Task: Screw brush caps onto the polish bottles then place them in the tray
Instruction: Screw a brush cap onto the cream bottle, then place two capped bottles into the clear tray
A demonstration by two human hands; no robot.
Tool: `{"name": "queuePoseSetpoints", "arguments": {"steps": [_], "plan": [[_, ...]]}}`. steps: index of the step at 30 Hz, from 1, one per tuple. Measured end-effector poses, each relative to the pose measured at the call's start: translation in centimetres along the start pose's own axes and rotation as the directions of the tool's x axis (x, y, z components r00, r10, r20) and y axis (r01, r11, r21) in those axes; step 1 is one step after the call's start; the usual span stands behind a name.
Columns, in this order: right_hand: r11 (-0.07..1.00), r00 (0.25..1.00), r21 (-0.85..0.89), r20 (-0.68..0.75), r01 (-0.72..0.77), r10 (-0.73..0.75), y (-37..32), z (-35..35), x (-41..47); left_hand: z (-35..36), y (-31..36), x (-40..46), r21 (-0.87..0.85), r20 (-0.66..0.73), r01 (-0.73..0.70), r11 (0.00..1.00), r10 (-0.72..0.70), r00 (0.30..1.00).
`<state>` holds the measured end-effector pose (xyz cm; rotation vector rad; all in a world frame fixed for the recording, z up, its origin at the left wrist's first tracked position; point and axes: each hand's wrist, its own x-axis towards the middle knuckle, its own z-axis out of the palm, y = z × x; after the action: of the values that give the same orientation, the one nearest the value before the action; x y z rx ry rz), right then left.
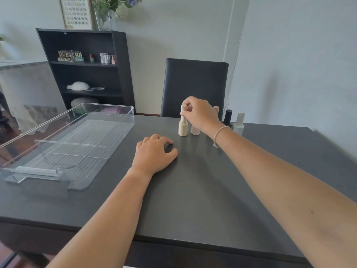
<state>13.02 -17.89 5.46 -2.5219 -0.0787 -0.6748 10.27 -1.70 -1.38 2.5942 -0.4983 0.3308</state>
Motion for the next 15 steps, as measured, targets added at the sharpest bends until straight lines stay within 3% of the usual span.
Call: {"name": "queuePoseSetpoints", "arguments": {"steps": [5,10,15], "plan": [[0.999,0.998,-0.013,-0.051,0.032,-0.033,0.2,-0.7,-0.2,-0.2,0.0,0.4,-0.032,-0.006,0.035,0.999,-0.036,0.999],[0.999,0.974,0.013,-0.223,0.053,-0.048,2.1,-2.5,-0.4,-1.1,1.7,2.3,-0.305,-0.166,-0.059,0.951,0.008,0.986],[0.999,0.990,0.041,-0.140,0.019,-0.013,3.5,-2.3,-1.0,-2.3,3.4,5.4,-0.408,-0.227,-0.138,0.903,0.046,0.973]]}}
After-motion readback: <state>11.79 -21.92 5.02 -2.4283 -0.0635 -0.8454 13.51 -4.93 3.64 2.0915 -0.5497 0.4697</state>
